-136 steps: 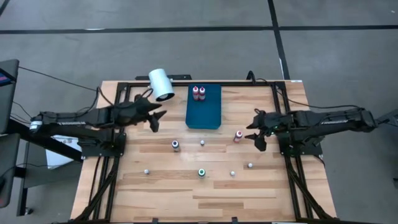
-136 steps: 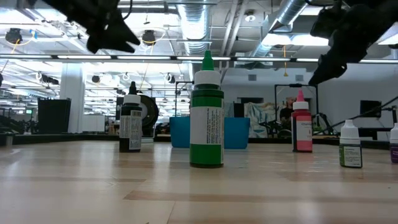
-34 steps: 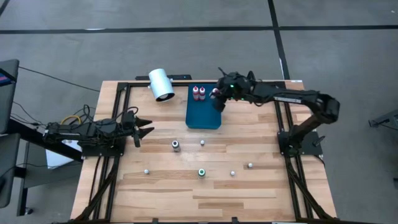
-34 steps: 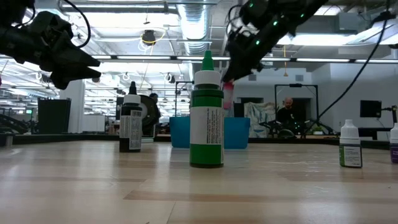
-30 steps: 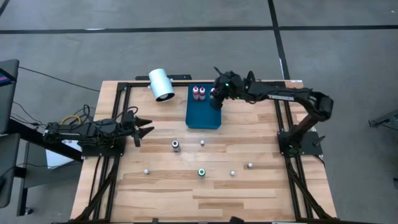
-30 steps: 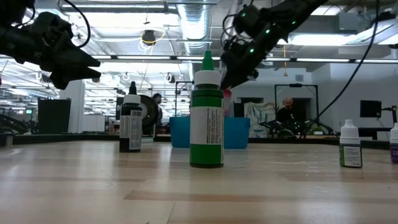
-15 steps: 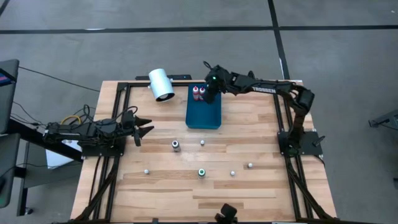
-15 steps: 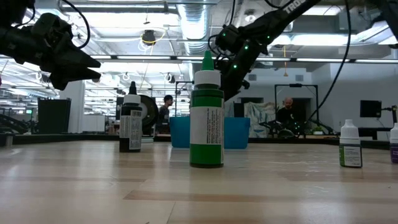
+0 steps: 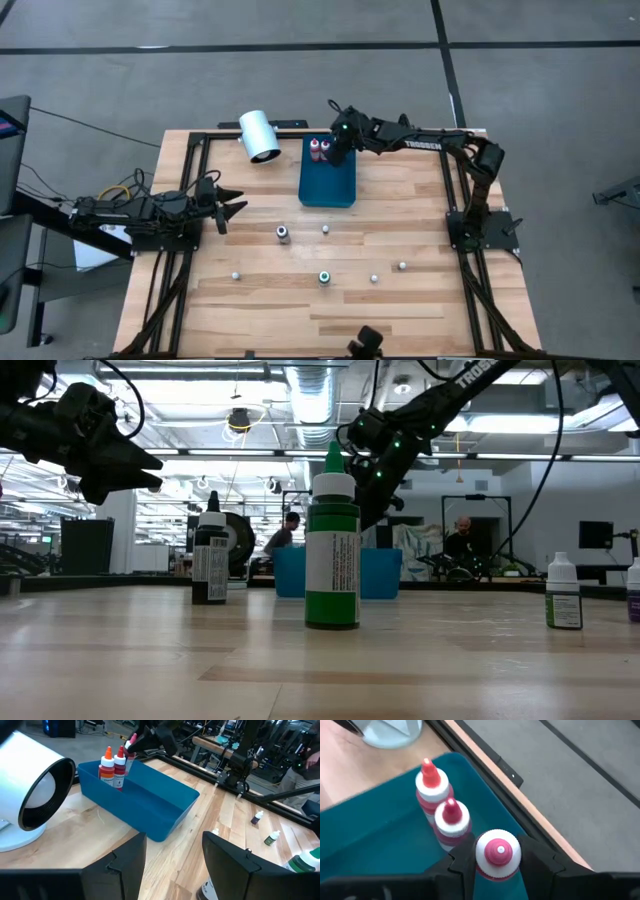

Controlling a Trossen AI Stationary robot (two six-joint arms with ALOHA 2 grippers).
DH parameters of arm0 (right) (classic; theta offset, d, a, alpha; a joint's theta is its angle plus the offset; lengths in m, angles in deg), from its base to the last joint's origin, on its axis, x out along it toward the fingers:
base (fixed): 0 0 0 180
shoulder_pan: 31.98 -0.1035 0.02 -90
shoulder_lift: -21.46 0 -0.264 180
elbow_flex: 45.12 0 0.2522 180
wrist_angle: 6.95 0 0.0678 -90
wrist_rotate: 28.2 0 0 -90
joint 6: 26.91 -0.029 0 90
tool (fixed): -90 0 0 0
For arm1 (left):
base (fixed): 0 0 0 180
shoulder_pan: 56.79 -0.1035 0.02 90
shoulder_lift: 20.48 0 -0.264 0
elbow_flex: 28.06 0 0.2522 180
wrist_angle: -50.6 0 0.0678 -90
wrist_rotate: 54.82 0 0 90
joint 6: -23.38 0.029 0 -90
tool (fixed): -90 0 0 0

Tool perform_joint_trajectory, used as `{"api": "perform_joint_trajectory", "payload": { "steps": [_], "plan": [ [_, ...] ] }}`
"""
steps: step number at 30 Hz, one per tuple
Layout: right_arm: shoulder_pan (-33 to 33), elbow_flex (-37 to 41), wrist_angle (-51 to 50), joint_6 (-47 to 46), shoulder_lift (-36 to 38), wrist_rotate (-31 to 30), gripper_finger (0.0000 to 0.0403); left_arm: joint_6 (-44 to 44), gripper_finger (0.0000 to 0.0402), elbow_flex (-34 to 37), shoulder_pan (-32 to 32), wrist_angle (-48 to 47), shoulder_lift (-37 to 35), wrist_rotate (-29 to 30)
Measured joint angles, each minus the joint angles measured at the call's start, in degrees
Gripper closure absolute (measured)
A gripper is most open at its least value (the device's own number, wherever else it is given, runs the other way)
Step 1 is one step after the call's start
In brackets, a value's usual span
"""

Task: Pick & Place food coloring
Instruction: Put the big pink food coloring bottle into the blue bin

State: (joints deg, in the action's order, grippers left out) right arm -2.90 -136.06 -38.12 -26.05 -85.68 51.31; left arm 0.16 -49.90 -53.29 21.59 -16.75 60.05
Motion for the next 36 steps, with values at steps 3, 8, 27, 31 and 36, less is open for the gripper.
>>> {"api": "perform_joint_trajectory", "payload": {
  "steps": [3,8,27,31,36],
  "plan": [
    [0.45,0.67,0.89,-0.01,0.02,0.0,0.0284,0.0,0.0216,0.0,0.0,-0.07,0.0,0.0],
    [0.74,2.5,3.63,-0.97,0.02,0.07,0.0285,0.0,0.0216,0.0,0.0,-0.07,0.0,0.0],
    [0.73,2.9,7.82,0.21,-3.76,1.48,0.0263,-0.35,0.0216,0.0,-0.02,0.17,0.0,-0.02],
    [1.12,2.9,7.63,-0.37,-3.76,1.46,0.0244,-0.32,0.0216,0.0,-0.01,0.16,0.0,-0.02],
    [1.04,2.9,7.66,-0.35,-3.76,1.5,0.021,-0.21,0.0216,0.0,0.0,0.15,0.0,0.73]
  ]
}}
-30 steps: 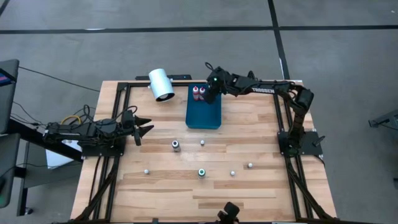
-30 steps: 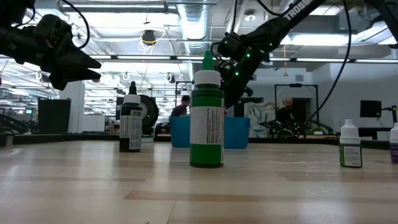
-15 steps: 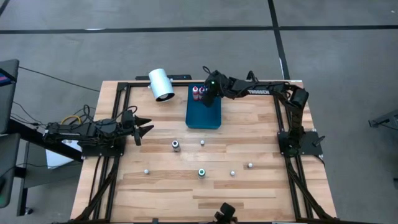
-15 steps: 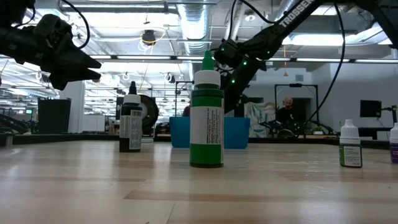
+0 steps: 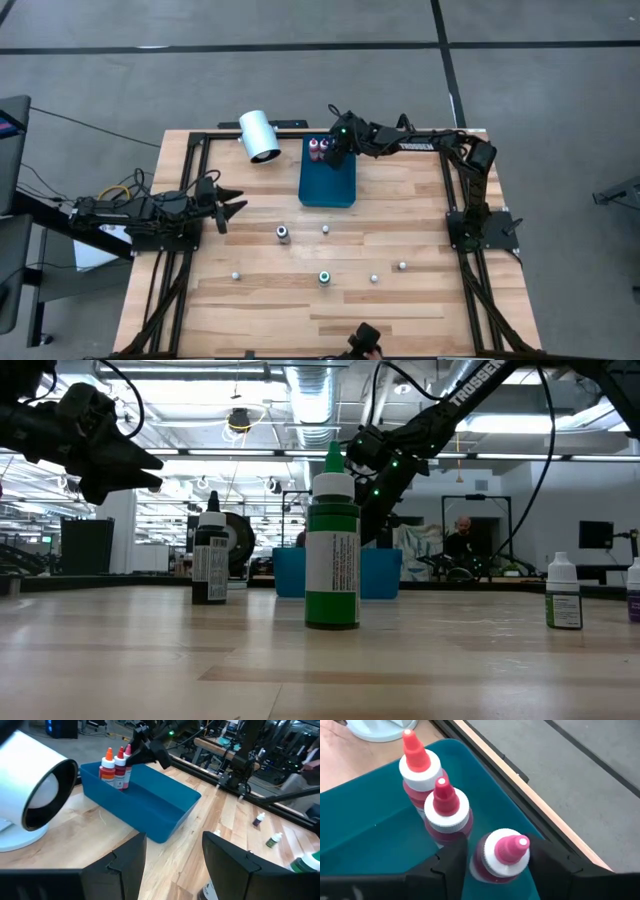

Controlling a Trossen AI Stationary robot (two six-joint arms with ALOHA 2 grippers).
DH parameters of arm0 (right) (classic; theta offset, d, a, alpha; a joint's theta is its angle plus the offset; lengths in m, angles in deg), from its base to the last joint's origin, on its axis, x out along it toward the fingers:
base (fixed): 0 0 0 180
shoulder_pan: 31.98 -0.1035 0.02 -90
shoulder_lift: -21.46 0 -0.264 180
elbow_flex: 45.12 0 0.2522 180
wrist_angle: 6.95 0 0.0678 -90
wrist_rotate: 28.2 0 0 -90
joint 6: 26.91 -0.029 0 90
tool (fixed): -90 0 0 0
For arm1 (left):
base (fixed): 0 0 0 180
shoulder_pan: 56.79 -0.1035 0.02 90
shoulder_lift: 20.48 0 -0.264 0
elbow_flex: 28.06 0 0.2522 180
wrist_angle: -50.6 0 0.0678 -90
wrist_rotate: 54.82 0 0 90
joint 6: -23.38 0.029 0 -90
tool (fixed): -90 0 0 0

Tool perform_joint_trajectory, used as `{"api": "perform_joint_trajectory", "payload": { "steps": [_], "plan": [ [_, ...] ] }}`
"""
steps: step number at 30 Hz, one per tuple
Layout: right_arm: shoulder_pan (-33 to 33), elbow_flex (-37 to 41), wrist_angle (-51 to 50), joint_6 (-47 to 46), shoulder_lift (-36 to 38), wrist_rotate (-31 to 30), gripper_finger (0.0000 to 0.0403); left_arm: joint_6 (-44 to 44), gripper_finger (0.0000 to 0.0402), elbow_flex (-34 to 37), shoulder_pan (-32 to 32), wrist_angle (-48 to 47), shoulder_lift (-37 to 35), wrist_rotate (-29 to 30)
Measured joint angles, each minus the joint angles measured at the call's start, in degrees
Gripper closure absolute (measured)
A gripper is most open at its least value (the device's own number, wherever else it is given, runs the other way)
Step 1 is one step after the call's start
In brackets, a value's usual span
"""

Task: Pick & Place food coloring
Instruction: Put the big pink food coloring bottle into the blue bin, then put the big black food coloring bottle into the blue bin

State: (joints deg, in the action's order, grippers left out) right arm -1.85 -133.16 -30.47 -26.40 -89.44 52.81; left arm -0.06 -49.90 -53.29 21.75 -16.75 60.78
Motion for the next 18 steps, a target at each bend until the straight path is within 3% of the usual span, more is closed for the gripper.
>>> {"api": "perform_joint_trajectory", "payload": {
  "steps": [7,18],
  "plan": [
    [0.02,0.02,0.18,0.0,0.11,-0.02,0.0168,0.28,0.0216,0.0,0.0,-0.02,0.0,0.69],
    [-0.48,-4.69,-6.36,0.89,0.26,0.04,0.0163,0.26,0.0216,0.0,0.0,-0.01,0.0,0.72]
  ]
}}
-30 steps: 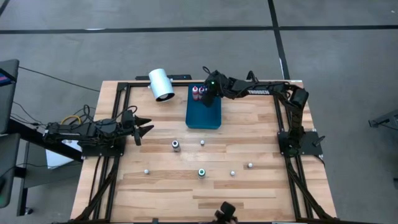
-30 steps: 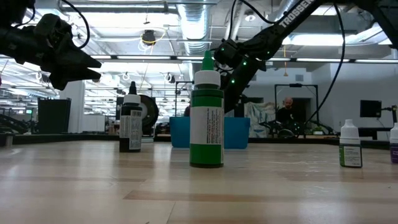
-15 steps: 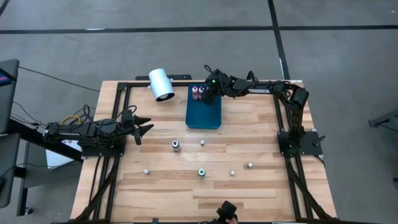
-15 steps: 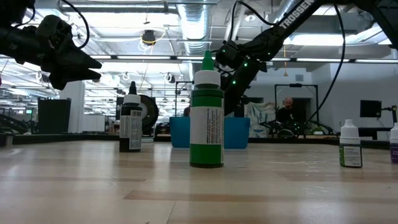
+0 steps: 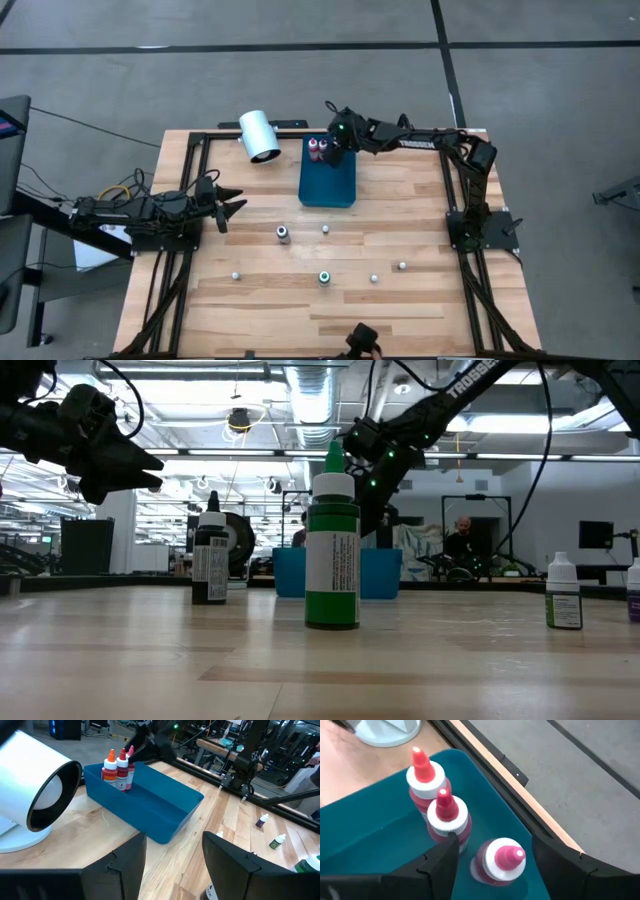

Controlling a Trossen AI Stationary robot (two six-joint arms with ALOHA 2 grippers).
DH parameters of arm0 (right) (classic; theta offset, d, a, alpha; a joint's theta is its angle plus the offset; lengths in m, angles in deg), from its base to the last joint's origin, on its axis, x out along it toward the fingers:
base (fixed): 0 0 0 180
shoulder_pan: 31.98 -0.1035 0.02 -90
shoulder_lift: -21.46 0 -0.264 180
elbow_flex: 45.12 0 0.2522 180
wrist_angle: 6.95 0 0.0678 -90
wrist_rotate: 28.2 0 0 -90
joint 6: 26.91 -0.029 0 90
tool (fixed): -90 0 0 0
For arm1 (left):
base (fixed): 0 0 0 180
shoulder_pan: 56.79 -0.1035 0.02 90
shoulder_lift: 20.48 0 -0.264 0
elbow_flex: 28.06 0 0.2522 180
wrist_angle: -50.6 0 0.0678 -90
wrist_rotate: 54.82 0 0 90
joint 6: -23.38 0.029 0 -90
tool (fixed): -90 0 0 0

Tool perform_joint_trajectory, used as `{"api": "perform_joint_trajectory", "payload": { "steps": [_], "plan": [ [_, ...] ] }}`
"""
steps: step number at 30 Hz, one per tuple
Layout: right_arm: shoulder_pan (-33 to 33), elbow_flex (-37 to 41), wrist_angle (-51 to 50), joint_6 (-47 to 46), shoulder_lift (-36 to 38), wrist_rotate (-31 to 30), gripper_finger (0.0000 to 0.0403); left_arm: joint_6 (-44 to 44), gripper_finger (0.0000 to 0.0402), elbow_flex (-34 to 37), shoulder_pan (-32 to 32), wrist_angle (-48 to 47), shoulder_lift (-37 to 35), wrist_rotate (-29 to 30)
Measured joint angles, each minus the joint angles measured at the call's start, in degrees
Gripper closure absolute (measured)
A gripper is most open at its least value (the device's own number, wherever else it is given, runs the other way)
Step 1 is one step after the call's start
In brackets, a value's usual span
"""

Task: Pick & Place food coloring
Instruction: Put the big black food coloring bottle into the blue bin

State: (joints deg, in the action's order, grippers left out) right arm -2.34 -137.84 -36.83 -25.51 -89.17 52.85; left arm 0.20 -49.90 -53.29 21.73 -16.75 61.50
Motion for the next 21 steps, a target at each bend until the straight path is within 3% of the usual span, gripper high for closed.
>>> {"api": "perform_joint_trajectory", "payload": {
  "steps": [16,21],
  "plan": [
    [-2.15,-12.56,-15.38,3.2,0.16,0.03,0.0163,0.0,0.0216,0.0,-0.02,-0.01,0.0,0.03],
    [-3.21,-16.52,-24.65,7.69,1.38,0.04,0.0163,0.0,0.0216,0.0,0.0,-0.03,-0.01,0.01]
  ]
}}
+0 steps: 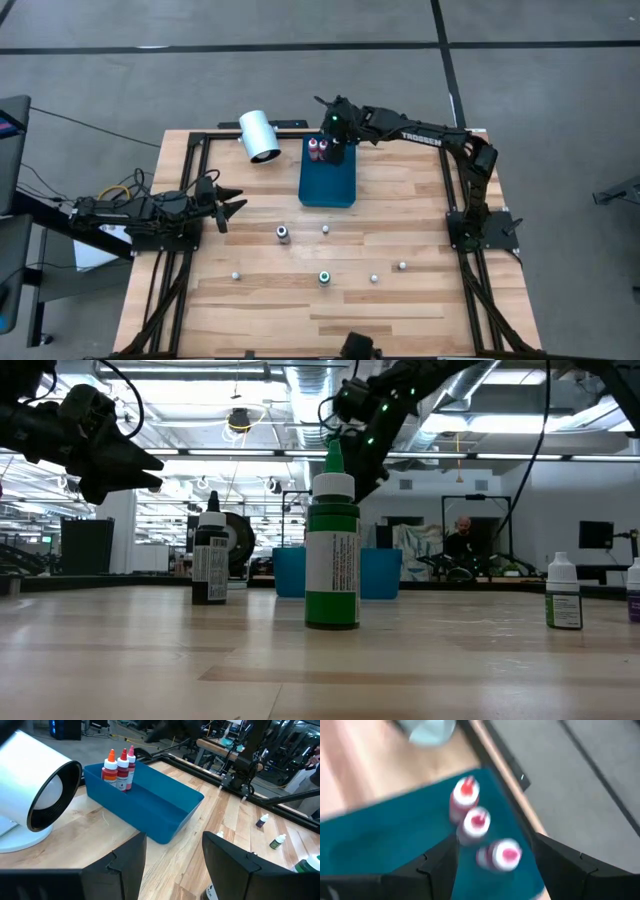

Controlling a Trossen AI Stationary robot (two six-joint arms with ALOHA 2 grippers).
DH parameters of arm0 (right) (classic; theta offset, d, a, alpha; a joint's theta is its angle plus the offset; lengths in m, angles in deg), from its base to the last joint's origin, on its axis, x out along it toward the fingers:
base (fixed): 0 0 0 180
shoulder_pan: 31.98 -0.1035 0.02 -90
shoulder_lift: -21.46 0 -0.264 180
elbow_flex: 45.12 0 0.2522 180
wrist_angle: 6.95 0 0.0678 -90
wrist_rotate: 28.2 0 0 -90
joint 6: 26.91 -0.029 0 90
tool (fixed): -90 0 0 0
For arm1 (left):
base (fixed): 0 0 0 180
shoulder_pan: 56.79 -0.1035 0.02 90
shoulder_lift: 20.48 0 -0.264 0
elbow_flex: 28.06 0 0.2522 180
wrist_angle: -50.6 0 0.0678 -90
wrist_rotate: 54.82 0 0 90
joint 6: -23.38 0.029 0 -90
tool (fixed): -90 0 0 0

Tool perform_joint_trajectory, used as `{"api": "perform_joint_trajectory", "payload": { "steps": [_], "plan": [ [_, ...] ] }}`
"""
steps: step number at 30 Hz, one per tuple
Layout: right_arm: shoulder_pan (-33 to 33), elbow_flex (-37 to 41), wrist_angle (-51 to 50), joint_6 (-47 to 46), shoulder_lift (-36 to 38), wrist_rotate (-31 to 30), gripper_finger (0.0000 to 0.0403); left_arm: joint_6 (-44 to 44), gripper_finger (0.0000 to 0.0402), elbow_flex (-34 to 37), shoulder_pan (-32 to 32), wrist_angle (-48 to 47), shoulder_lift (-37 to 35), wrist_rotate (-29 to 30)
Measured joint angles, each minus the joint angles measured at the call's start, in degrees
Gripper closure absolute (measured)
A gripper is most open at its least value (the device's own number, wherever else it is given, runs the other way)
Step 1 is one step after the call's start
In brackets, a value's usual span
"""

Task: Pick & Place food coloring
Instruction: Put the big black food coloring bottle into the blue bin

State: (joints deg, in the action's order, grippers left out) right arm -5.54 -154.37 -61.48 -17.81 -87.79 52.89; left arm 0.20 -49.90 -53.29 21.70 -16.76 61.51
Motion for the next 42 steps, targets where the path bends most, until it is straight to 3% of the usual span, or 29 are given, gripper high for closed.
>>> {"api": "perform_joint_trajectory", "payload": {
  "steps": [5,17,24,31,42],
  "plan": [
    [-1.7,-0.89,-9.19,1.98,3.53,0.46,0.0163,0.52,0.0216,0.0,0.0,0.02,-0.01,0.02],
    [-6.19,-0.71,-19.12,1.91,13.58,10.1,0.0163,0.84,0.0216,0.0,0.0,0.0,-0.01,0.07],
    [-8.97,9.56,-15.3,-2.65,22.55,10.05,0.0163,0.12,0.0216,0.0,0.0,-0.02,-0.01,-0.37],
    [-11.51,23.85,-8.04,-12.09,35.03,5.53,0.0163,-1.71,0.0216,0.0,0.0,0.0,-0.01,-0.44],
    [-19.75,40.75,0.86,-24.34,51.72,-6.73,0.0163,-4.86,0.0216,0.0,-0.01,0.0,-0.01,-0.46]
  ]
}}
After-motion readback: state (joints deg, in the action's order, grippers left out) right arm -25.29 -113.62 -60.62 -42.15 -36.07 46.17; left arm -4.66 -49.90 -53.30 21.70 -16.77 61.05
